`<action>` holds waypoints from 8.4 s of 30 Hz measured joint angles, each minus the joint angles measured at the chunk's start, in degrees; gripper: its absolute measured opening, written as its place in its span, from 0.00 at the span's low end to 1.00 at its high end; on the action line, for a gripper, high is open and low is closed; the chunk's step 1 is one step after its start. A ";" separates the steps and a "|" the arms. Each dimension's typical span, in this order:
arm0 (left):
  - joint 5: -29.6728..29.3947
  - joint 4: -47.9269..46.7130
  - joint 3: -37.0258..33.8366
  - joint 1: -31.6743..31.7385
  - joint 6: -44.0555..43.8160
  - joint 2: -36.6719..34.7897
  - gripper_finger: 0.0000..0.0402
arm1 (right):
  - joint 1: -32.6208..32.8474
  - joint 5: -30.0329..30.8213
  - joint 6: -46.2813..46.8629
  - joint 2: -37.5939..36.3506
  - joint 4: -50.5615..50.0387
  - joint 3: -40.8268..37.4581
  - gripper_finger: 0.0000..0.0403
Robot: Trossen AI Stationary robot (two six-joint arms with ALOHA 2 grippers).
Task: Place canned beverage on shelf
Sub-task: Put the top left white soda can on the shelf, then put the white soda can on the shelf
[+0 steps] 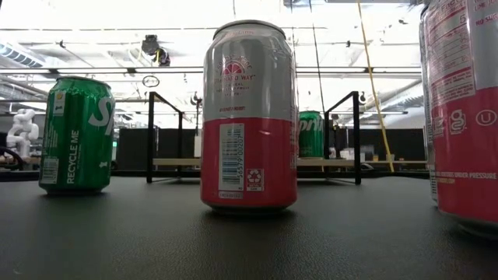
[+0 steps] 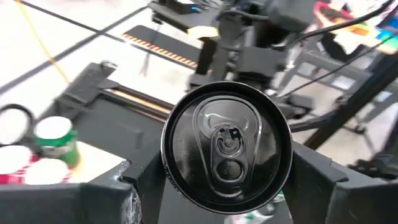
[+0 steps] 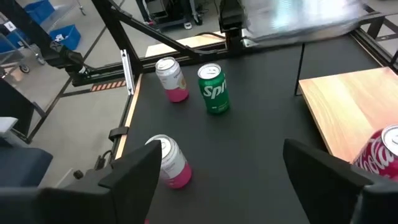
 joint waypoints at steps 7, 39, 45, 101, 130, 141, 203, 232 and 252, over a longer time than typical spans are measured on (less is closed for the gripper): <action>2.48 -4.04 0.01 5.61 8.13 -0.51 0.61 | 0.00 0.00 1.66 -1.21 -3.11 -0.08 0.78; 17.21 -16.63 0.03 24.53 30.69 8.82 0.61 | 0.09 0.00 7.12 -1.16 -3.88 -0.11 0.78; 20.50 -17.55 0.03 26.58 32.47 11.10 0.61 | 0.15 -0.13 8.08 -1.15 -3.89 -0.11 0.78; 19.05 -4.18 -17.52 28.24 34.82 12.37 0.65 | 0.02 3.30 5.04 -1.13 -4.29 -0.13 0.78; 17.61 -4.27 -17.50 28.59 33.27 14.51 0.65 | 0.02 3.06 5.09 -1.13 -3.76 -0.13 0.78; 17.57 -5.65 -17.50 28.59 33.31 15.66 0.65 | 0.04 2.95 5.48 -1.13 -3.83 -0.13 0.78; -14.16 -13.31 -17.90 -2.88 -4.22 10.11 0.78 | 0.02 3.30 1.64 -1.13 -3.94 -0.13 0.78; -18.54 -1.92 -31.76 -1.22 -10.26 -6.03 0.28 | 0.04 2.83 2.94 -1.28 -10.70 -0.11 0.78; -35.75 43.82 -61.71 -2.20 -9.26 -1.28 0.18 | 0.00 2.98 0.22 -1.30 -10.27 -0.11 0.78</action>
